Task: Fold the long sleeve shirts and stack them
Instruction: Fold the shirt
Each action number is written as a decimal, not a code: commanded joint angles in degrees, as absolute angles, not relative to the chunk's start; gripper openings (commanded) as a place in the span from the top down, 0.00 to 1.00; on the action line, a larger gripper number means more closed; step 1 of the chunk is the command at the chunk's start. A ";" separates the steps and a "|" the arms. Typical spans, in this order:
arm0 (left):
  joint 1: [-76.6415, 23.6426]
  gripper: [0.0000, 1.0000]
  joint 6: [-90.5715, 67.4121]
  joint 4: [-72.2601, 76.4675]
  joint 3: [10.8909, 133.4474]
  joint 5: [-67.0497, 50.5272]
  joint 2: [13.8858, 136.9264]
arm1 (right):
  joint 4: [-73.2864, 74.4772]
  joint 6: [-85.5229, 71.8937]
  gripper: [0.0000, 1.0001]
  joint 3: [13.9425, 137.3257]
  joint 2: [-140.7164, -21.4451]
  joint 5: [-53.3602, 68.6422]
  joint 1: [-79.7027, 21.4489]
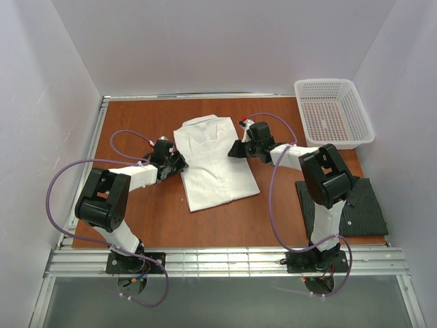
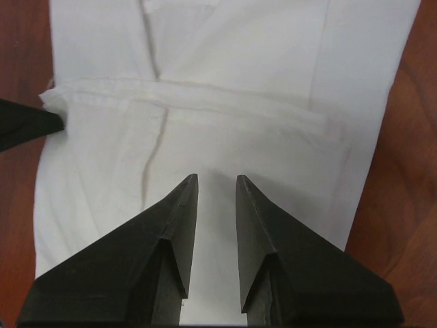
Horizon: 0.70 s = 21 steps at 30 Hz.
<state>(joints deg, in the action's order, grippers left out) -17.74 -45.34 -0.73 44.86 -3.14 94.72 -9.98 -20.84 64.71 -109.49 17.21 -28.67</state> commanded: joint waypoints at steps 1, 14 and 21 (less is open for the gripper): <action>-17.32 0.72 -46.76 1.14 43.86 -0.70 93.34 | -11.86 -20.39 0.79 65.83 -112.41 15.47 -26.47; -17.58 0.17 -23.24 -7.64 60.63 2.37 87.70 | 3.06 -9.67 0.66 60.83 -96.08 11.69 -26.44; -18.37 0.16 -12.49 -8.17 70.66 3.42 100.44 | 7.12 -17.22 0.64 47.56 -83.69 6.52 -36.64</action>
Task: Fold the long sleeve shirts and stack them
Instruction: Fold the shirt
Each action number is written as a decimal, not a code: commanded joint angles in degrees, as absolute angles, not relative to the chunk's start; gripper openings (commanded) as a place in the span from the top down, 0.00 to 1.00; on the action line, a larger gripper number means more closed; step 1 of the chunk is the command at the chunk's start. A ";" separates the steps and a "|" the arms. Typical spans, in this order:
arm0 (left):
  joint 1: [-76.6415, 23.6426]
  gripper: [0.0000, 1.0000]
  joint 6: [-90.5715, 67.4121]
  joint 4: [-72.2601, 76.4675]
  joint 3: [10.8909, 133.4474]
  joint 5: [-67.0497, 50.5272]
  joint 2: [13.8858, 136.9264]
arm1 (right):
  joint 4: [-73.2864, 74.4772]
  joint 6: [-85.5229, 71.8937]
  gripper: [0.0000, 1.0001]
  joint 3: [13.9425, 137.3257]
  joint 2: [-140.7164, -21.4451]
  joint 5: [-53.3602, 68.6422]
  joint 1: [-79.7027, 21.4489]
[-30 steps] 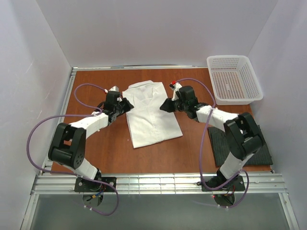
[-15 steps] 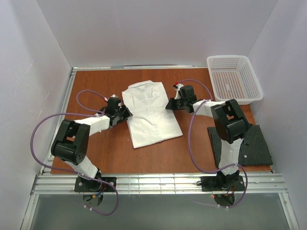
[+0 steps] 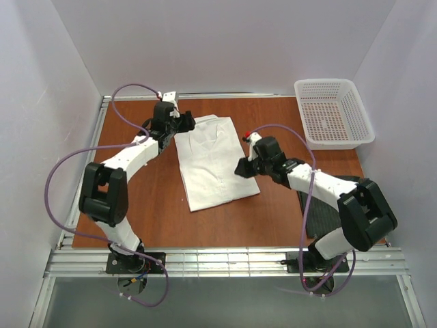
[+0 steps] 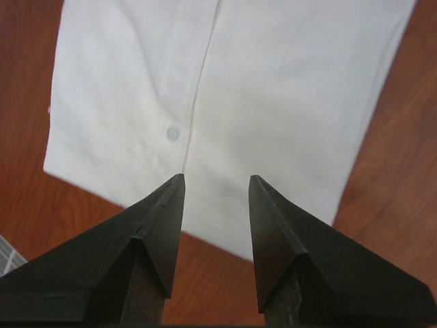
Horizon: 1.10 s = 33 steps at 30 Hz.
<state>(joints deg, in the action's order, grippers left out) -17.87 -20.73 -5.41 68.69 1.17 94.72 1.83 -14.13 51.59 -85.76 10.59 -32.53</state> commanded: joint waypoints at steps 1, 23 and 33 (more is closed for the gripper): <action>-18.37 0.17 -12.22 -8.17 71.45 3.86 101.85 | 7.73 -18.27 0.64 46.85 -83.15 5.46 -38.04; -17.31 0.35 -36.79 -27.50 65.05 19.52 108.49 | 8.96 -7.04 0.71 50.96 -99.56 -7.30 -35.26; -18.62 0.14 -37.38 -28.30 48.60 18.72 82.47 | 15.38 1.15 0.70 70.67 -104.95 -7.57 -29.53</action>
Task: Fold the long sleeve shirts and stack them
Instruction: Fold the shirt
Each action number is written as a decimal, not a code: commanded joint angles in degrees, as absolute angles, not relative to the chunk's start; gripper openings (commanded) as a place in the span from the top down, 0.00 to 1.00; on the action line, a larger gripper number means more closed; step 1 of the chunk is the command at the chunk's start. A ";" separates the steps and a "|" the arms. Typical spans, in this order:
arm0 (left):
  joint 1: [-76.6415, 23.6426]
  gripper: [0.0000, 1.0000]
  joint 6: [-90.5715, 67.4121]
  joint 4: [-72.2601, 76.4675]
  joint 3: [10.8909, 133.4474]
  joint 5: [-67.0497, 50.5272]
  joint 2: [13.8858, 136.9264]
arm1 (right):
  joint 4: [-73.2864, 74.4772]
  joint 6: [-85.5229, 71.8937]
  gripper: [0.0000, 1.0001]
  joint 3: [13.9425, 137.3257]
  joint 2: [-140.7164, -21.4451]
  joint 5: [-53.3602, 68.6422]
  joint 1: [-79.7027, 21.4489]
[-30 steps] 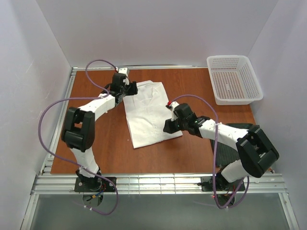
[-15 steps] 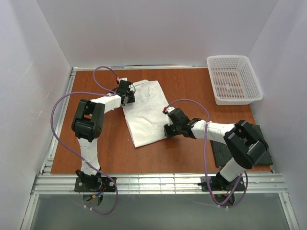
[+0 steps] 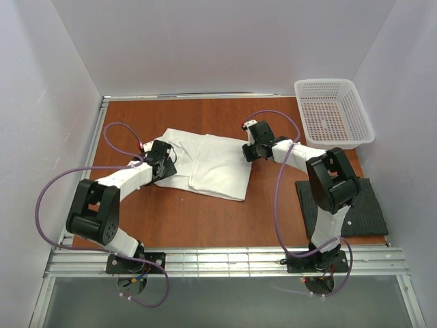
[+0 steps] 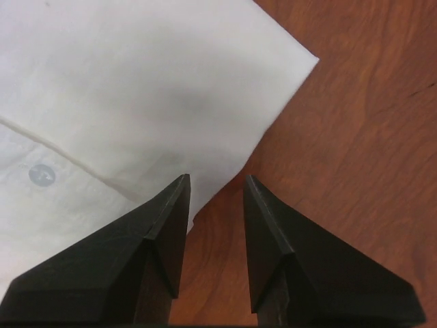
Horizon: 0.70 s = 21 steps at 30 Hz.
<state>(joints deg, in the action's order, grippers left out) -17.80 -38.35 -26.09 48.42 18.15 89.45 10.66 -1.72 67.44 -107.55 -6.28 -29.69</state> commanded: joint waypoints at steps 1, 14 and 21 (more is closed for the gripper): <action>-19.94 0.13 -36.66 -28.39 49.13 19.07 81.22 | 15.47 0.45 0.70 70.14 -103.46 -6.95 -29.44; -60.54 0.19 -29.62 -26.72 61.86 29.96 90.33 | 17.14 -18.19 0.07 44.66 -68.83 -2.99 -21.27; -70.31 0.25 -20.31 -25.40 72.07 36.21 107.02 | 19.25 -22.06 0.02 37.62 -58.54 -3.16 -17.32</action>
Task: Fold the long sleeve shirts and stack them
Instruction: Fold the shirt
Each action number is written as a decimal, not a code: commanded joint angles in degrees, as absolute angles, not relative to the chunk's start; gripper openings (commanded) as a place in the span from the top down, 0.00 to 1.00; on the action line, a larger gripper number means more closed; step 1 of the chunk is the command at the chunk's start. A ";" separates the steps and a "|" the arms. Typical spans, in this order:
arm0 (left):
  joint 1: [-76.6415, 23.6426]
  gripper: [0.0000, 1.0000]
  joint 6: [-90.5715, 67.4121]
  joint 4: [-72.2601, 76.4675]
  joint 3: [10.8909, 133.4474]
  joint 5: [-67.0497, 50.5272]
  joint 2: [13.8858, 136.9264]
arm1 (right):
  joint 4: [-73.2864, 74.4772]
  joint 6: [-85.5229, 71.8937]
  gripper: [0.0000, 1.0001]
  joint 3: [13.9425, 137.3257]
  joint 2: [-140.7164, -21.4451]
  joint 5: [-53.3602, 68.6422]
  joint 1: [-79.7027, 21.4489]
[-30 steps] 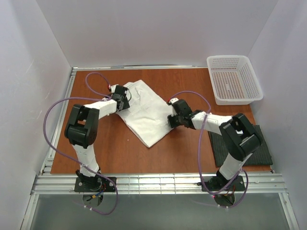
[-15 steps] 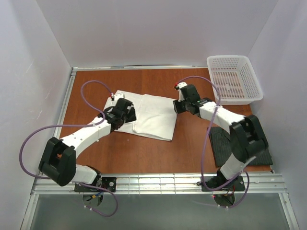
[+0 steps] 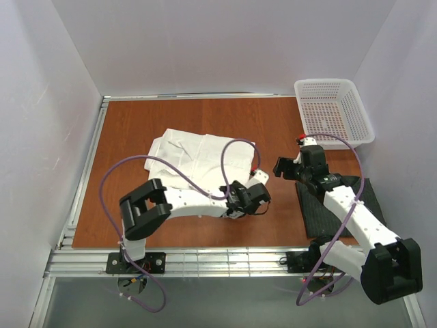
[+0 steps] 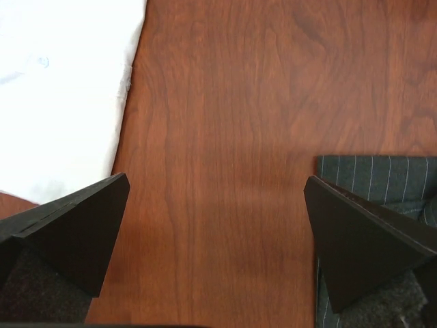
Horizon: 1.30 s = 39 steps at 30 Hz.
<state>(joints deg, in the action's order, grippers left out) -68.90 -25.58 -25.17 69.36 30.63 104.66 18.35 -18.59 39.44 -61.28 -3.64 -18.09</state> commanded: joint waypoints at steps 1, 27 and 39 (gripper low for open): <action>-70.40 0.26 -19.87 -25.31 72.59 36.56 107.83 | 19.25 -22.41 0.02 36.92 -57.23 -2.73 -17.31; -69.17 1.00 -19.07 -25.57 72.16 37.01 108.65 | 3.81 -30.84 0.05 30.41 -62.74 12.01 -17.23; -67.50 1.00 -25.84 -26.02 71.19 26.02 100.02 | -21.17 -45.69 0.09 26.72 -78.65 26.80 -17.40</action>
